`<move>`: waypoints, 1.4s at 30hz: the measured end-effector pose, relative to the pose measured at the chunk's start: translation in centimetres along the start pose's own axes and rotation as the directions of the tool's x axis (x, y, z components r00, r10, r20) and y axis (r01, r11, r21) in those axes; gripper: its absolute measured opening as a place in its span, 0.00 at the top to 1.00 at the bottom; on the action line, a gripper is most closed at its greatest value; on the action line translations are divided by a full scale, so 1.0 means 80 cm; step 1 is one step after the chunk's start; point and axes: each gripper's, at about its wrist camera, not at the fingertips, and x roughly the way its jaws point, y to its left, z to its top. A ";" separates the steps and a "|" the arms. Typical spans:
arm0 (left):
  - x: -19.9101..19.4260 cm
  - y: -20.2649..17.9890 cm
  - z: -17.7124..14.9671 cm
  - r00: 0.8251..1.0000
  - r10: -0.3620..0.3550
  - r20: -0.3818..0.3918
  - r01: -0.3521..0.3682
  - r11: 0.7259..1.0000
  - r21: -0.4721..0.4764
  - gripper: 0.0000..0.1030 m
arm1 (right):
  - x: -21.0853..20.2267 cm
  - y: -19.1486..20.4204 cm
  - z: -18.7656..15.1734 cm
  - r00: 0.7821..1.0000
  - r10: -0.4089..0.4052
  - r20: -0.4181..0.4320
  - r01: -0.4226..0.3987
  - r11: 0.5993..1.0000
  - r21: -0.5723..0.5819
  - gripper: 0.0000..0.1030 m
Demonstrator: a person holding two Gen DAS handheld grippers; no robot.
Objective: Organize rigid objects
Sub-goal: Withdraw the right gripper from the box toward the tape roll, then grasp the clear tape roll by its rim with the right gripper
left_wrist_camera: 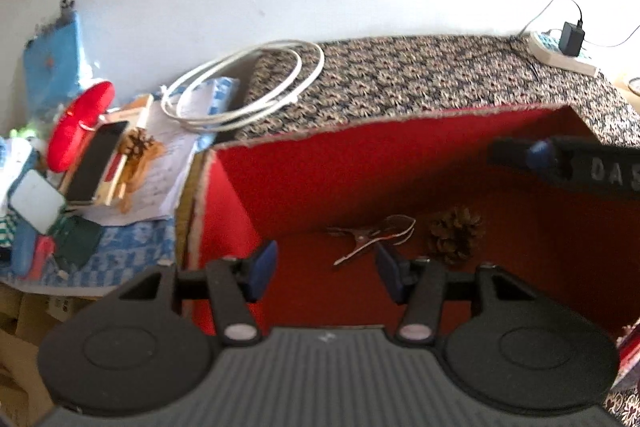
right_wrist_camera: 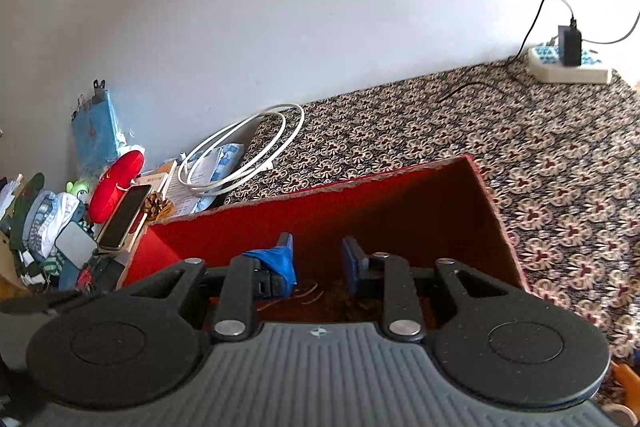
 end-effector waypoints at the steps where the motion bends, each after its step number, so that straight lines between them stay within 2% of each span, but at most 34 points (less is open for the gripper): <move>1: -0.006 0.000 -0.001 1.000 0.012 0.009 -0.012 1.000 0.000 0.45 | -0.005 0.001 -0.002 1.000 0.005 0.000 -0.005 1.000 0.002 0.90; 5: -0.030 -0.002 -0.006 0.999 0.037 0.030 -0.037 0.999 -0.009 0.45 | -0.026 -0.002 -0.005 0.999 0.028 -0.022 -0.027 0.999 0.037 0.89; 12: -0.070 -0.005 -0.018 0.996 0.057 0.063 -0.056 0.998 -0.020 0.39 | -0.064 0.000 -0.021 0.998 0.061 0.023 -0.062 0.997 0.051 0.88; 16: -0.091 -0.004 -0.029 0.993 0.078 0.084 -0.077 0.997 -0.016 0.38 | -0.078 0.003 -0.032 0.994 0.109 0.024 -0.110 0.991 0.072 0.88; 20: -0.108 0.004 -0.039 0.995 0.050 0.086 -0.048 0.998 -0.032 0.38 | -0.090 0.006 -0.043 0.989 0.146 0.030 -0.148 0.986 0.079 0.88; 27: -0.134 0.025 -0.066 0.996 0.027 0.086 -0.022 0.998 -0.060 0.38 | -0.111 0.014 -0.065 0.974 0.225 0.024 -0.225 0.974 0.009 0.89; 32: -0.140 0.042 -0.089 0.998 -0.011 0.056 0.016 0.994 -0.104 0.38 | -0.122 0.022 -0.080 0.963 0.270 0.014 -0.269 0.961 -0.062 0.89; 38: -0.141 0.049 -0.126 0.998 -0.044 0.038 0.048 0.993 -0.107 0.38 | -0.110 0.026 -0.103 0.943 0.322 -0.084 -0.328 0.943 -0.064 0.89; 42: -0.132 0.053 -0.157 0.995 -0.103 0.004 0.103 0.991 -0.087 0.37 | -0.094 0.036 -0.124 0.928 0.328 -0.177 -0.347 0.933 -0.091 0.89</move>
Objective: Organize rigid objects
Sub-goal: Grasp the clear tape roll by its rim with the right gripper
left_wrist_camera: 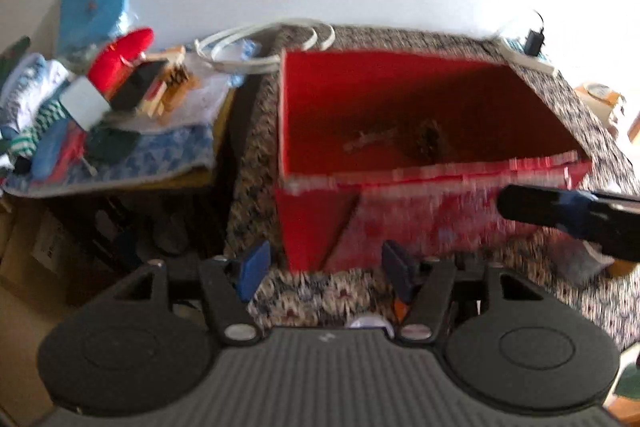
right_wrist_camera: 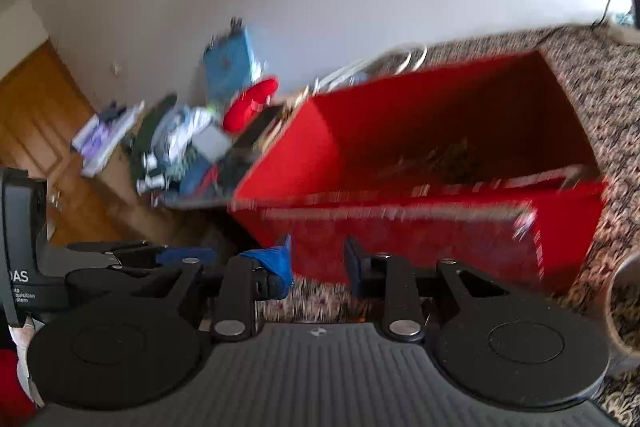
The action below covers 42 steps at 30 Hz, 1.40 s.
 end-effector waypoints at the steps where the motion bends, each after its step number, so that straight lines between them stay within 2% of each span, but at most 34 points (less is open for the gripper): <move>1: 0.002 0.001 -0.008 1.000 -0.010 -0.007 0.010 1.000 0.007 0.36 | 0.006 0.002 -0.004 1.000 0.005 -0.024 -0.006 1.000 -0.013 0.89; 7: 0.021 -0.006 -0.053 0.995 -0.067 -0.070 0.072 0.995 0.072 0.33 | 0.043 0.010 -0.028 0.986 0.017 -0.165 -0.027 0.998 -0.055 0.89; 10: 0.031 -0.011 -0.068 0.994 -0.068 -0.091 0.078 0.991 0.110 0.32 | 0.056 0.013 -0.034 0.980 0.012 -0.197 -0.026 0.997 -0.066 0.89; 17: 0.051 -0.012 -0.082 0.986 -0.112 -0.121 0.125 0.986 0.107 0.32 | 0.077 0.018 -0.040 0.973 0.012 -0.231 -0.043 0.991 -0.129 0.89; 21: 0.059 -0.009 -0.081 0.986 -0.125 -0.112 0.133 0.988 0.074 0.36 | 0.090 0.015 -0.042 0.968 0.001 -0.250 -0.044 0.986 -0.164 0.88; 26: 0.068 -0.013 -0.083 0.985 -0.129 -0.113 0.140 0.985 0.097 0.43 | 0.103 0.014 -0.041 0.956 -0.002 -0.293 -0.055 0.981 -0.187 0.89; 33: 0.079 -0.006 -0.087 0.976 -0.170 -0.138 0.180 0.981 0.066 0.55 | 0.121 0.009 -0.038 0.934 -0.009 -0.358 -0.062 0.981 -0.186 0.90; 35: 0.080 -0.009 -0.088 0.977 -0.167 -0.130 0.178 0.981 0.074 0.55 | 0.128 0.007 -0.038 0.923 -0.016 -0.385 -0.057 0.982 -0.178 0.92; 39: 0.079 -0.012 -0.089 0.981 -0.156 -0.114 0.167 0.981 0.098 0.57 | 0.127 0.010 -0.040 0.930 -0.037 -0.365 -0.044 0.977 -0.210 1.00; 42: 0.080 -0.011 -0.089 0.981 -0.159 -0.114 0.170 0.981 0.090 0.58 | 0.126 0.011 -0.041 0.933 -0.054 -0.357 -0.031 0.973 -0.228 1.00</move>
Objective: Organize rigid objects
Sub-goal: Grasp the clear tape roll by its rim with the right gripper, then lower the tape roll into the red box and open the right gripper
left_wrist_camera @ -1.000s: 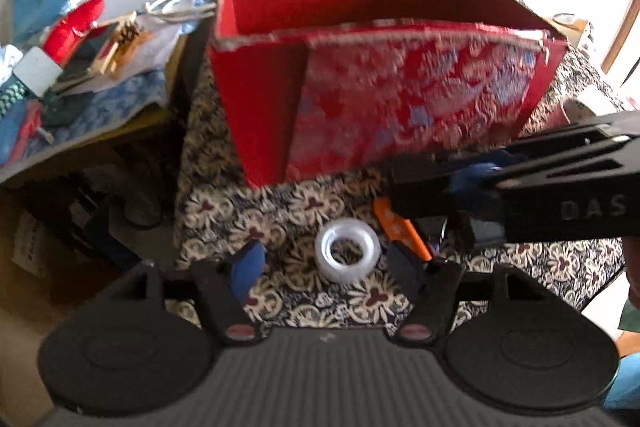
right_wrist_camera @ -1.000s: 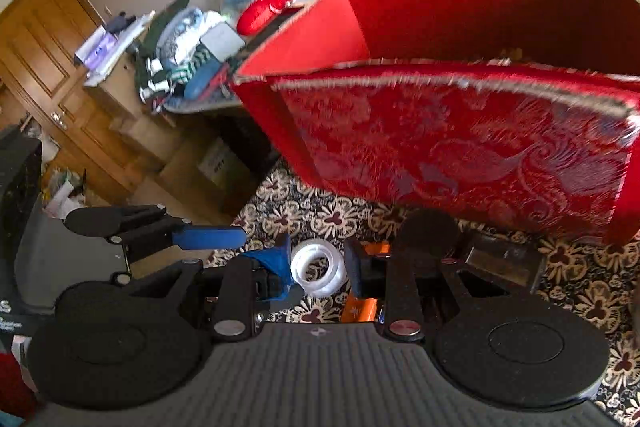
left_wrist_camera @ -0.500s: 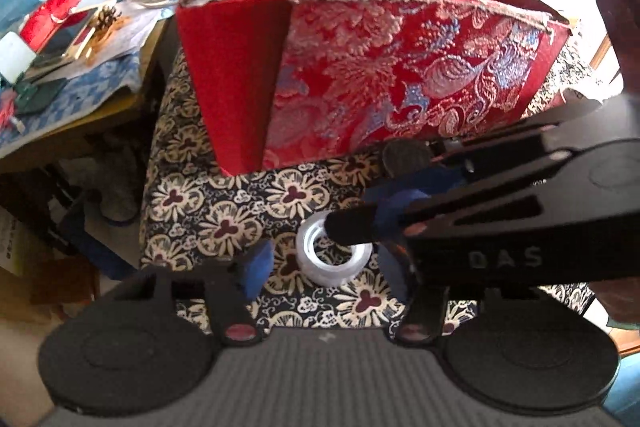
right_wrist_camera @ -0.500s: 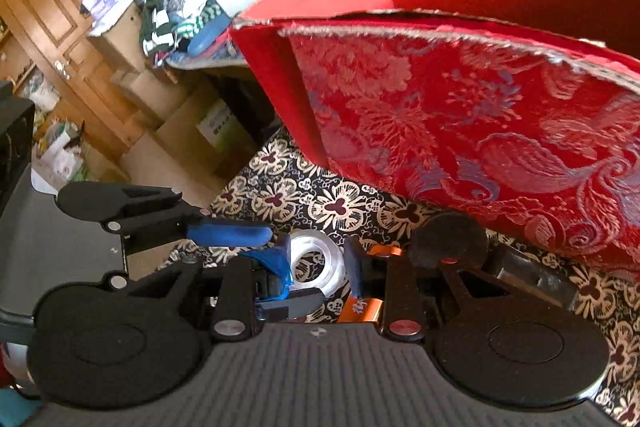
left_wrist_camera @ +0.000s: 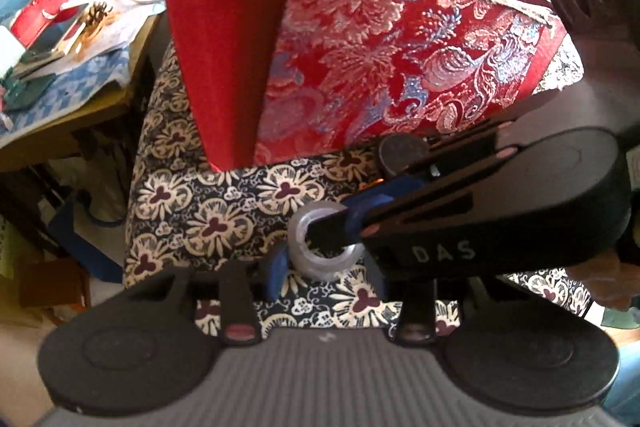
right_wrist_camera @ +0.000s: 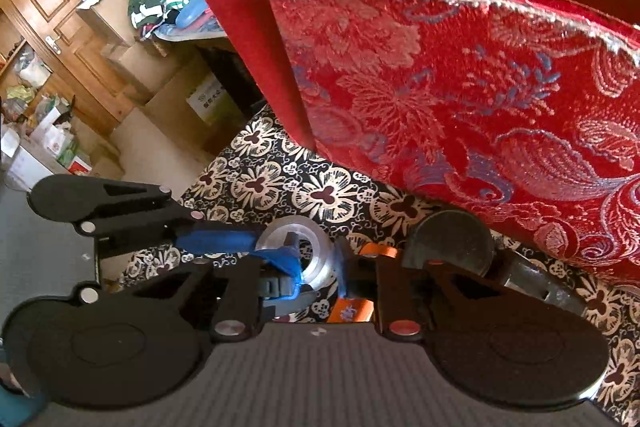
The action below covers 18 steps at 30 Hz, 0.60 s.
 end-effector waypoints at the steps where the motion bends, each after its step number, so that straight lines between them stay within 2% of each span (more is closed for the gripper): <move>1: 0.000 0.000 0.000 1.000 0.000 0.000 0.000 1.000 0.002 0.58 | 0.000 -0.001 0.000 1.000 -0.001 0.001 0.001 1.000 0.001 1.00; 11: -0.032 -0.015 0.014 0.999 0.003 0.044 -0.006 0.997 0.072 0.60 | -0.053 0.008 0.006 0.993 -0.002 0.116 0.001 1.000 0.006 1.00; 14: -0.054 -0.022 0.024 0.997 -0.010 0.079 0.002 0.995 0.101 0.60 | -0.081 0.012 0.009 0.984 -0.019 0.177 0.018 1.000 0.010 1.00; 18: -0.085 -0.036 0.042 0.988 -0.044 0.149 0.022 0.989 0.144 0.60 | -0.123 0.014 0.012 0.960 -0.062 0.275 0.058 0.998 0.023 1.00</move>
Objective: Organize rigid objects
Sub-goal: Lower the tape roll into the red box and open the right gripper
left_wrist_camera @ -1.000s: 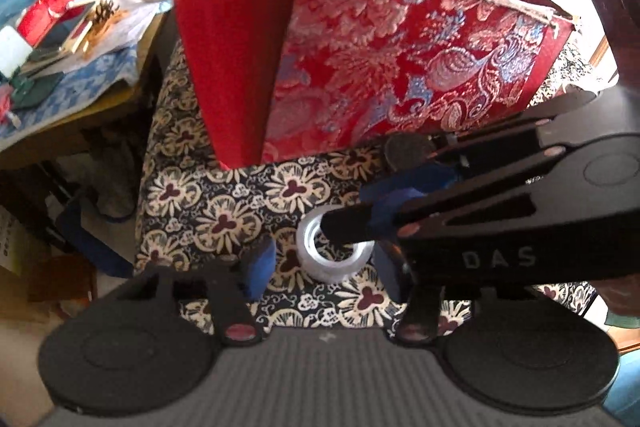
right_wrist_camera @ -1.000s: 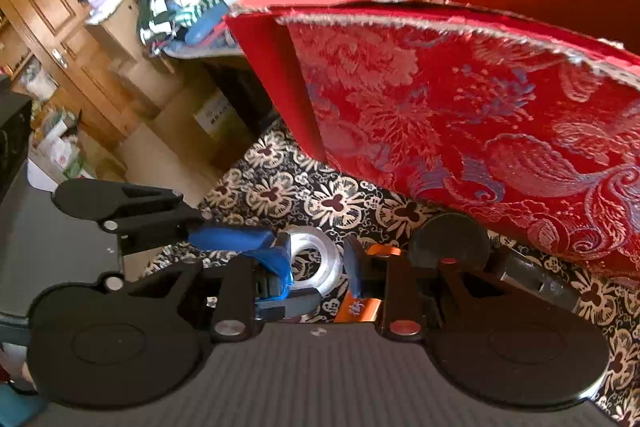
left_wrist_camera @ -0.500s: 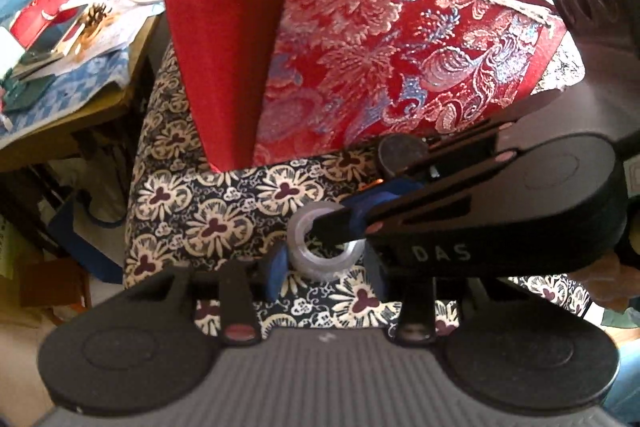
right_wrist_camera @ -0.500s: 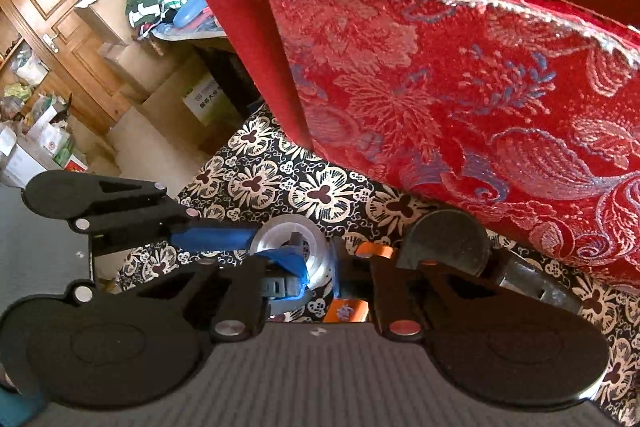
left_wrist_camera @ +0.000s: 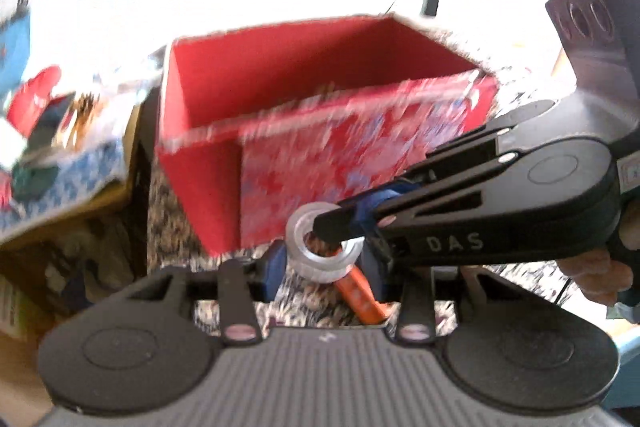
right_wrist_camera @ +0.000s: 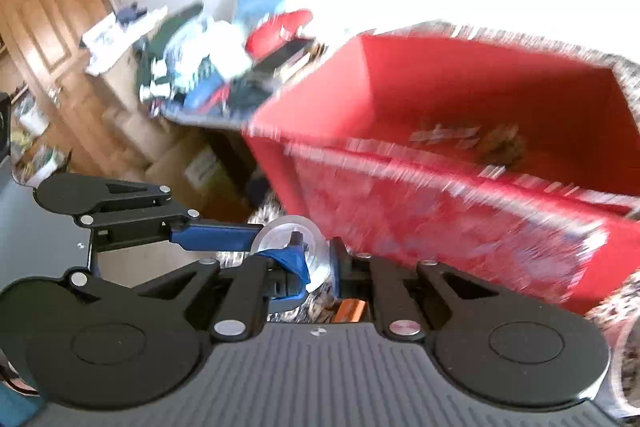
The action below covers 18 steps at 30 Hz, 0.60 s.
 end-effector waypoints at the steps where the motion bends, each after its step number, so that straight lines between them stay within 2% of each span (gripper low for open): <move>1: -0.006 -0.003 0.006 1.000 -0.006 0.018 0.006 1.000 0.009 0.60 | -0.009 -0.002 0.004 1.000 -0.011 0.024 0.011 1.000 0.003 1.00; 6: -0.026 -0.020 0.044 0.992 -0.050 0.116 0.042 0.996 0.073 0.61 | -0.038 -0.016 0.029 0.989 -0.079 0.126 0.078 0.997 0.013 1.00; 10: -0.026 -0.033 0.079 0.982 -0.072 0.176 0.049 0.990 0.132 0.61 | -0.044 -0.031 0.052 0.978 -0.124 0.166 0.123 0.992 0.014 1.00; 14: -0.013 -0.034 0.108 0.975 -0.086 0.205 0.053 0.986 0.161 0.61 | -0.035 -0.053 0.074 0.977 -0.143 0.159 0.141 0.990 0.028 1.00; 18: 0.010 -0.029 0.131 0.977 -0.076 0.201 0.044 0.986 0.160 0.60 | -0.012 -0.074 0.100 0.984 -0.147 0.105 0.144 0.989 0.034 1.00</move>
